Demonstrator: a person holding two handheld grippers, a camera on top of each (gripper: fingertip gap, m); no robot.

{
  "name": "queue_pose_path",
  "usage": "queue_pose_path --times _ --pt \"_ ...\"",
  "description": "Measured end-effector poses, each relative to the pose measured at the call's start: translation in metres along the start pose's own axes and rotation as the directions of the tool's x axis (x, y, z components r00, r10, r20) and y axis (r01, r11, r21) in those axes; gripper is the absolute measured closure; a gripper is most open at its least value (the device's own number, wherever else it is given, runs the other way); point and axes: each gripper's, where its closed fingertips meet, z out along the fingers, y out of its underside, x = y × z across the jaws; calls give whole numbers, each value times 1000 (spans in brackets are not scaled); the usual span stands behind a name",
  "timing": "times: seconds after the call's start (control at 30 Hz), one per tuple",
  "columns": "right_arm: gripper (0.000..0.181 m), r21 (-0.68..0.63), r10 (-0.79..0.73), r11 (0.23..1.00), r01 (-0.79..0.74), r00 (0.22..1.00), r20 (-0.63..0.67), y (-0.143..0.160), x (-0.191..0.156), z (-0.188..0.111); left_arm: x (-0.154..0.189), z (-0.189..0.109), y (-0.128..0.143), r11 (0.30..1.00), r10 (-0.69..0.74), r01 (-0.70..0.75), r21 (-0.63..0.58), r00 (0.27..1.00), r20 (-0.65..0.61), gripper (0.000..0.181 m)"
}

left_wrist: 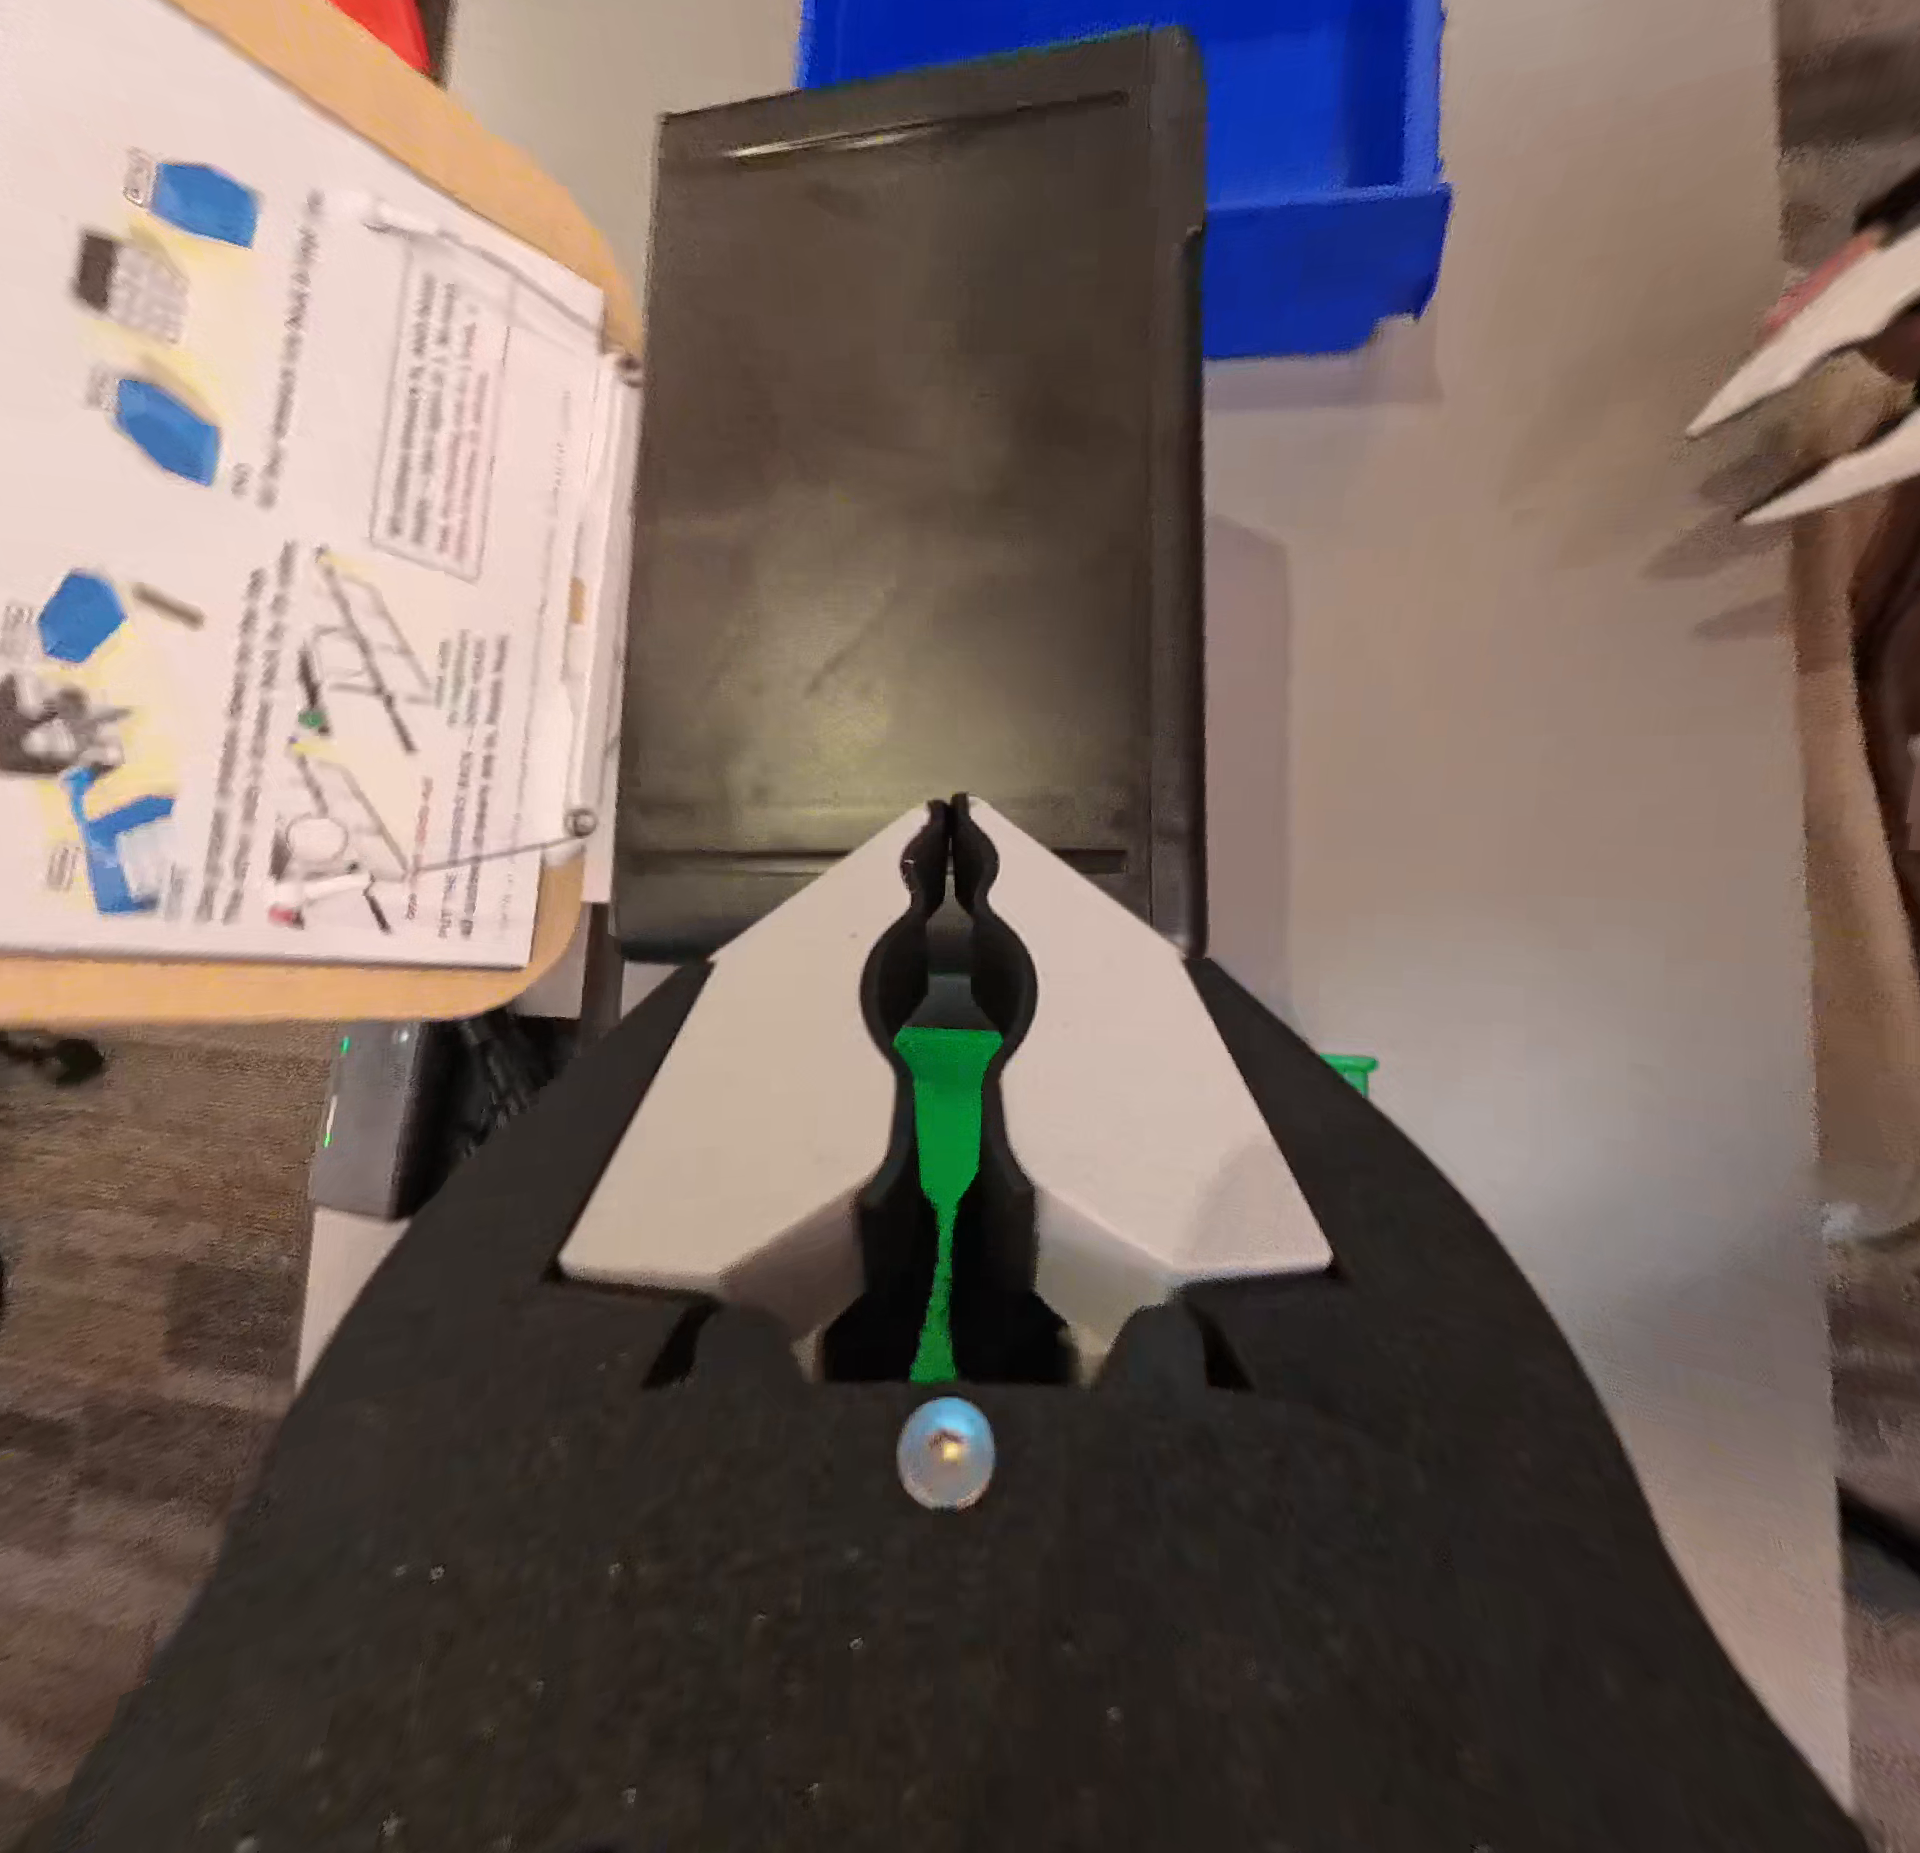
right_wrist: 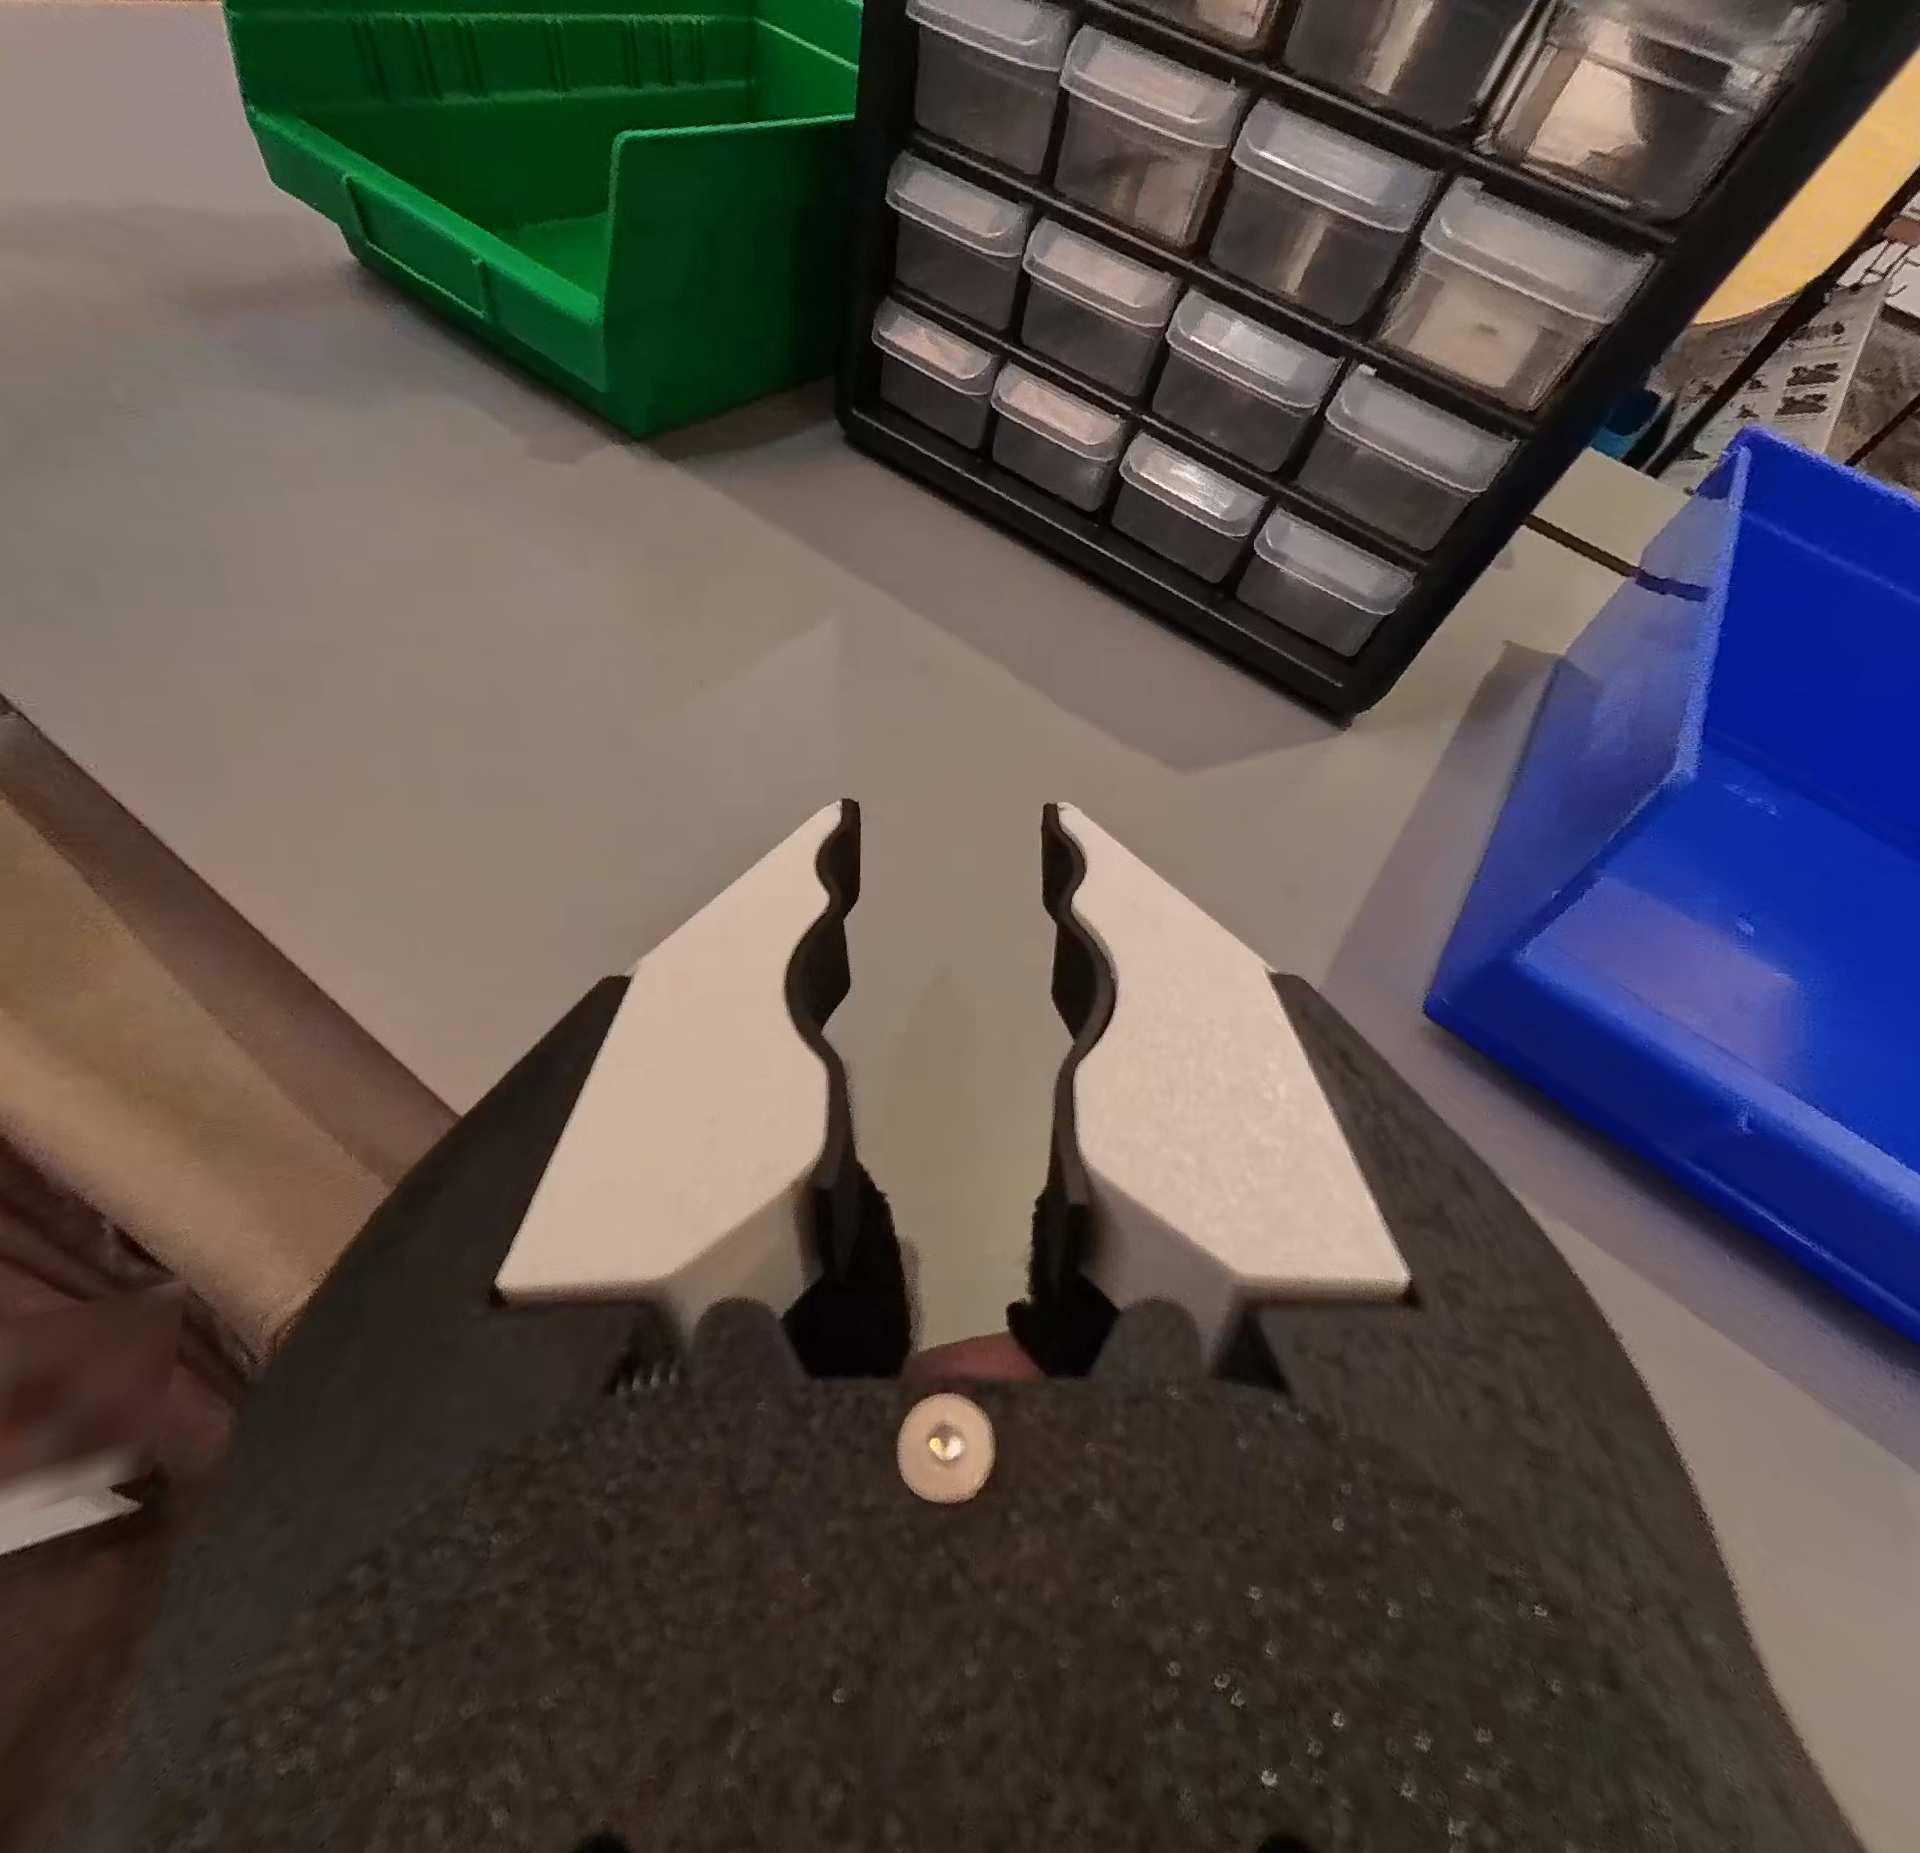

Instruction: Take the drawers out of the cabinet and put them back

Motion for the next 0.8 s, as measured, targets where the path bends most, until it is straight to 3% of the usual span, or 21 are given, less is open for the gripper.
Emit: queue_pose_path --times 0.07,0.17,0.3,0.43,0.8 --pt "147 -8 3 1000 -3 1000 2 1 0 3 -1 7 2 995 20 -26 -91 997 -73 181" --pt "147 -17 -4 1000 4 1000 1 4 0 5 -9 12 17 943 -29 -7 -333 994 -102 181" --pt "147 -17 -7 1000 7 1000 5 4 0 4 -12 22 6 912 -37 -18 -410 991 -126 181" --pt "147 -15 -16 1000 16 1000 2 5 2 -2 -4 32 19 838 -51 -47 -543 985 -165 181" --pt "147 -9 -21 1000 21 1000 14 8 5 -13 -2 53 24 790 -64 -50 -611 985 -163 181"
